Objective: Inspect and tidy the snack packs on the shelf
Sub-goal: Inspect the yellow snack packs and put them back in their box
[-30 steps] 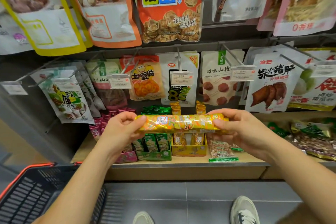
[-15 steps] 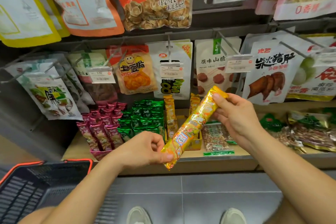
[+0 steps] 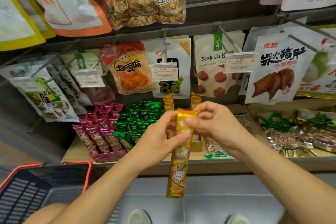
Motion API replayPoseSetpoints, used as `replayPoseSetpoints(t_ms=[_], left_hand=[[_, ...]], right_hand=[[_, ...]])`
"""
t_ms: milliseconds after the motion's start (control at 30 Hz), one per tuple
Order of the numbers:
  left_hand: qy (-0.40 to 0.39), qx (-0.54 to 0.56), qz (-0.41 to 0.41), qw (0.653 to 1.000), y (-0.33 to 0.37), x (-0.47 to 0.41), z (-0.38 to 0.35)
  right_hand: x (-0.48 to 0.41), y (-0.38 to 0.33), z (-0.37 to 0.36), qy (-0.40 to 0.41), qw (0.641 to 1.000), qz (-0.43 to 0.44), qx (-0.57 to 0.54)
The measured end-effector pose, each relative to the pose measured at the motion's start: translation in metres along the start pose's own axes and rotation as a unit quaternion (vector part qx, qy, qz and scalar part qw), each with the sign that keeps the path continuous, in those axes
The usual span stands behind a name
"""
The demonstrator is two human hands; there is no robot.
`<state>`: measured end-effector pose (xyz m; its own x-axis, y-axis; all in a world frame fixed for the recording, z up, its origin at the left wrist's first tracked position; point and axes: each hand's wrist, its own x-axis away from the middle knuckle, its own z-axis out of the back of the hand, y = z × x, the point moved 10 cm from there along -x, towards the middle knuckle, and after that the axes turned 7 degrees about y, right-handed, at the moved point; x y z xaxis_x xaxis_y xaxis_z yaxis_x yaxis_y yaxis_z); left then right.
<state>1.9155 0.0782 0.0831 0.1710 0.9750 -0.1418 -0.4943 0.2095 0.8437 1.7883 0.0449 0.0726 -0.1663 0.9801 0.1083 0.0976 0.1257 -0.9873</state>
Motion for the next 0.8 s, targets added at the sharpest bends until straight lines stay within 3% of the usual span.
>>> replayPoseSetpoints(t_ms=[100, 233, 400, 467, 667, 800], left_hand=[[-0.010, -0.079, -0.033, 0.996, -0.004, -0.004, 0.000], [-0.027, -0.246, -0.088, 0.965, -0.008, -0.014, 0.004], [0.013, -0.270, -0.085, 0.959, -0.017, -0.046, 0.021], [0.036, -0.313, -0.104, 0.943, -0.017, -0.060, 0.021], [0.020, -0.388, -0.083, 0.918, -0.053, -0.107, -0.002], [0.008, -0.410, -0.077, 0.909, -0.075, -0.135, -0.020]], right_hand=[[0.003, 0.013, -0.011, -0.076, 0.993, -0.025, 0.082], [0.003, 0.038, -0.001, -0.138, 0.972, -0.084, 0.173], [-0.010, 0.077, 0.029, -0.181, 0.873, -0.078, 0.446], [-0.026, 0.081, 0.039, -0.157, 0.867, -0.068, 0.468], [-0.100, 0.094, 0.070, 0.026, 0.917, -0.062, 0.393], [-0.130, 0.116, 0.073, 0.074, 0.913, -0.071, 0.394]])
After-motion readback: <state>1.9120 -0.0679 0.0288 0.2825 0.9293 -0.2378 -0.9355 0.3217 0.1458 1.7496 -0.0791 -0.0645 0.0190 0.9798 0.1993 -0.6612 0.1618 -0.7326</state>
